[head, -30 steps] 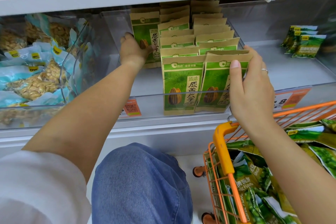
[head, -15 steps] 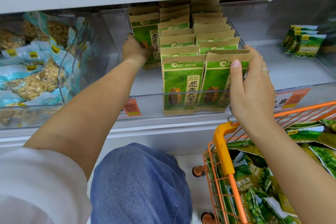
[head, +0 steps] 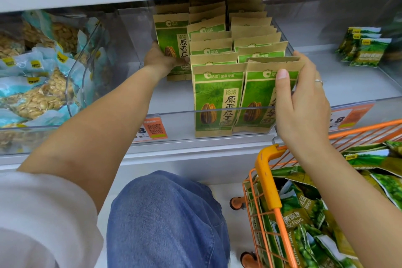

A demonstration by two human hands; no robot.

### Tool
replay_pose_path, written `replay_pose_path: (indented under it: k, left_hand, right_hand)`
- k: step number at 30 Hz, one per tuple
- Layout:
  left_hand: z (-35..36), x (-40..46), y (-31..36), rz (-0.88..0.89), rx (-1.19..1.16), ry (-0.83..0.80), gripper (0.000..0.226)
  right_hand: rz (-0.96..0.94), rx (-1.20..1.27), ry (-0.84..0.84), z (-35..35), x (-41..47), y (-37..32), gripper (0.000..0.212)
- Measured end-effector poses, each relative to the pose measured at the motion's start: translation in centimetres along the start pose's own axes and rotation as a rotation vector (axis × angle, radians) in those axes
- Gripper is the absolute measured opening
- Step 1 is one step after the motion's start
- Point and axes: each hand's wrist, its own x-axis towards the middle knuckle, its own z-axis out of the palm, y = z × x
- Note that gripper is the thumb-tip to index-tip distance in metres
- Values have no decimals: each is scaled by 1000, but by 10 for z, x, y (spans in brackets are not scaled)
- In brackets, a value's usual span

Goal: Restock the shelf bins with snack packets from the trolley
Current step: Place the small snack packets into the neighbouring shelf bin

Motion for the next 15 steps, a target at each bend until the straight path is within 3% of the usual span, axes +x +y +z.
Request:
replay_pose_path:
  k: [3,6,11,15]
  left_hand:
    - [3,2,-2,-5,48,45,70]
    - [0,2,-2,-72,-44,-18,73]
    - [-12,4,-10,-203,-101,-144,113]
    - [-22,-26,14,-201,3,-113,72]
  right_hand:
    - [3,-3,-3,0,0,0,51]
    - [5,-11,-5,1,0,0,51]
    - [-5,-12,-10,0,0,1,54]
    - [29,48,-8,-2,-1,-1,59]
